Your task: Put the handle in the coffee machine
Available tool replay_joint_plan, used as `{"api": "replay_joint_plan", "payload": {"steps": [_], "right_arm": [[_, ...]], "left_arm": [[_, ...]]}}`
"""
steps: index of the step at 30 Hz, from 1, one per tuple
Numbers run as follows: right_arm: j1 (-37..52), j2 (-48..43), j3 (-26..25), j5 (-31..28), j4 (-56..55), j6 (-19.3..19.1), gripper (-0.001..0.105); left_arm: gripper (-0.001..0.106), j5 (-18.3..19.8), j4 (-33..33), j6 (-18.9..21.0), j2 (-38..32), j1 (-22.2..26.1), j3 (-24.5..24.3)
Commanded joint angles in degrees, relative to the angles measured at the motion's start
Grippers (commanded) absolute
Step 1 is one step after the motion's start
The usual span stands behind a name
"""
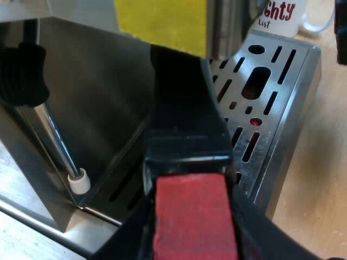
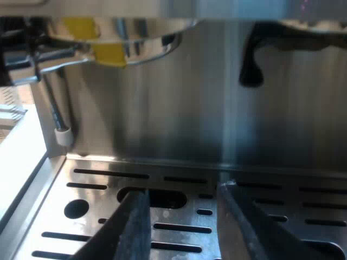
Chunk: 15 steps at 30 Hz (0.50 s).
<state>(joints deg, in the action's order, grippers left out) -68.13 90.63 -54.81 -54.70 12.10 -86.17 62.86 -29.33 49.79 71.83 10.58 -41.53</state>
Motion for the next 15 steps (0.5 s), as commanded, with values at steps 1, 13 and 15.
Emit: {"api": "replay_joint_plan", "payload": {"steps": [1,13,15], "right_arm": [[0.15,1.32,0.32,0.96,3.01,-0.06,0.032],[1.96,14.76,0.31,2.37,34.05,-13.08,0.032],[2.59,15.79,0.31,3.23,35.80,-13.08,0.032]], "left_arm": [[0.000,12.91,2.57,-1.58,-1.41,-0.21,-1.01],[0.000,12.46,2.57,-1.58,-1.41,-0.21,-1.01],[0.000,12.46,2.57,-1.58,-1.41,-0.21,-1.01]]}}
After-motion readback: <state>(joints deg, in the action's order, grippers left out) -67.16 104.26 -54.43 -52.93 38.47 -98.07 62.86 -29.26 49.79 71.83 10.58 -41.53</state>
